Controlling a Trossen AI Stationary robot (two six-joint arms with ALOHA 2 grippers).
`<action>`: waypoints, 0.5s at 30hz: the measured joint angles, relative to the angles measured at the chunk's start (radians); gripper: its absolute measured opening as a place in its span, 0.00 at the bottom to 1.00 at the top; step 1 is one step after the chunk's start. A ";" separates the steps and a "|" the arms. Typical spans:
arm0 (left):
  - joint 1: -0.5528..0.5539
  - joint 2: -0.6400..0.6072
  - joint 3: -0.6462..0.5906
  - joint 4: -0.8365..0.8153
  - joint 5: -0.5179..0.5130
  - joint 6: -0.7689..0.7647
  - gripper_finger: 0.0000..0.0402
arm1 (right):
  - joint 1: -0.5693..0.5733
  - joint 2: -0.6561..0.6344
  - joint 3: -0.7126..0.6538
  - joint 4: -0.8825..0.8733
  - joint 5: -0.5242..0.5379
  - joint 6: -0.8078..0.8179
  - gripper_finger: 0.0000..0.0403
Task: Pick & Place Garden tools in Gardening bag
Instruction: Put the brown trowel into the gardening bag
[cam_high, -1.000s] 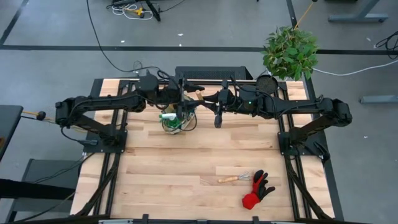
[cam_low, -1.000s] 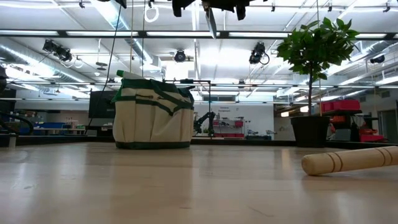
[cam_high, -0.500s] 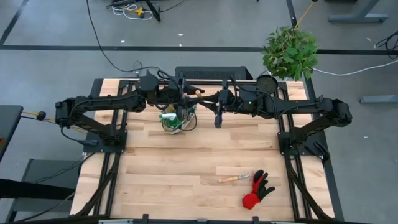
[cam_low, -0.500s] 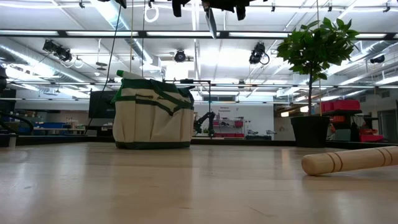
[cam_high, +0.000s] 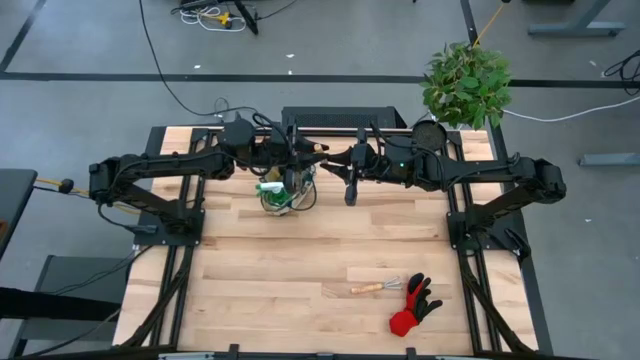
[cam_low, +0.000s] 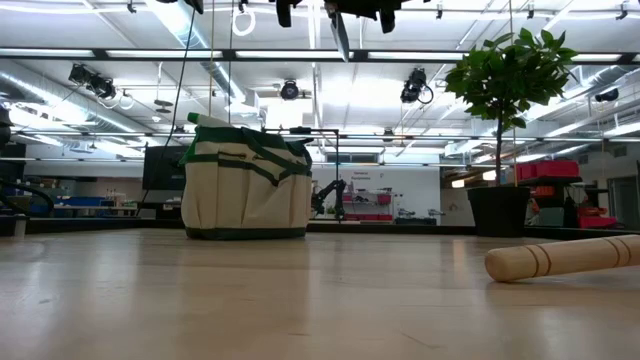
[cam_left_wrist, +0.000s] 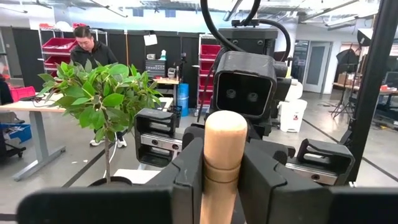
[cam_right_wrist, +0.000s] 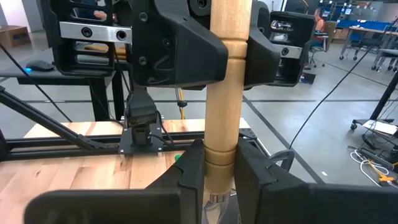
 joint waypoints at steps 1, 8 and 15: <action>0.000 0.000 0.000 0.000 0.000 0.000 0.19 | 0.000 0.000 0.000 0.000 0.000 0.000 0.14; 0.000 0.000 0.000 -0.003 0.001 -0.005 0.19 | 0.000 0.000 0.000 0.000 0.000 -0.002 0.16; 0.001 -0.008 0.000 -0.031 0.024 -0.048 0.19 | 0.001 -0.003 0.000 0.002 -0.001 -0.004 0.32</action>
